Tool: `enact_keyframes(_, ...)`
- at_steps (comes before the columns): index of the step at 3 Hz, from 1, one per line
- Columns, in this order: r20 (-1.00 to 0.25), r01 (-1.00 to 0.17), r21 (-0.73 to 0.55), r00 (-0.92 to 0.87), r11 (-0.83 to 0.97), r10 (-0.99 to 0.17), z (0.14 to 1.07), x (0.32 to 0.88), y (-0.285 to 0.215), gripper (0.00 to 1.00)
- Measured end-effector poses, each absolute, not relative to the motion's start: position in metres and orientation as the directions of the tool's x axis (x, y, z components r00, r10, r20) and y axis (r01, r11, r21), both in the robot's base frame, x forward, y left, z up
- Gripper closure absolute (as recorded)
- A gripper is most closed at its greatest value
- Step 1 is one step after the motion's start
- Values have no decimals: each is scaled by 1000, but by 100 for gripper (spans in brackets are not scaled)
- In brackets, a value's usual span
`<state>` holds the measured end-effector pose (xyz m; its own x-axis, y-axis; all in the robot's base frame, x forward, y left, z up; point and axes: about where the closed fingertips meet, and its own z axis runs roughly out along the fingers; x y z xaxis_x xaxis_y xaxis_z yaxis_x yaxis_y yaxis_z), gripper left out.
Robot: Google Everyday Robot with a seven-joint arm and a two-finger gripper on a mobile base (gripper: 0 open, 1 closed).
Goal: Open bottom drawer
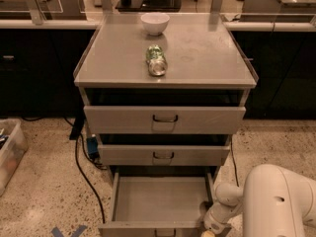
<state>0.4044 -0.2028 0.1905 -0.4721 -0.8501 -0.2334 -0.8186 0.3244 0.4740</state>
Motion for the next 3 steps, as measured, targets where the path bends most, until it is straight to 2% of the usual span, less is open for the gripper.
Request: enact_keyframes(3, -243, -797, 504, -501, 334, -831, 195, 393, -212, 0)
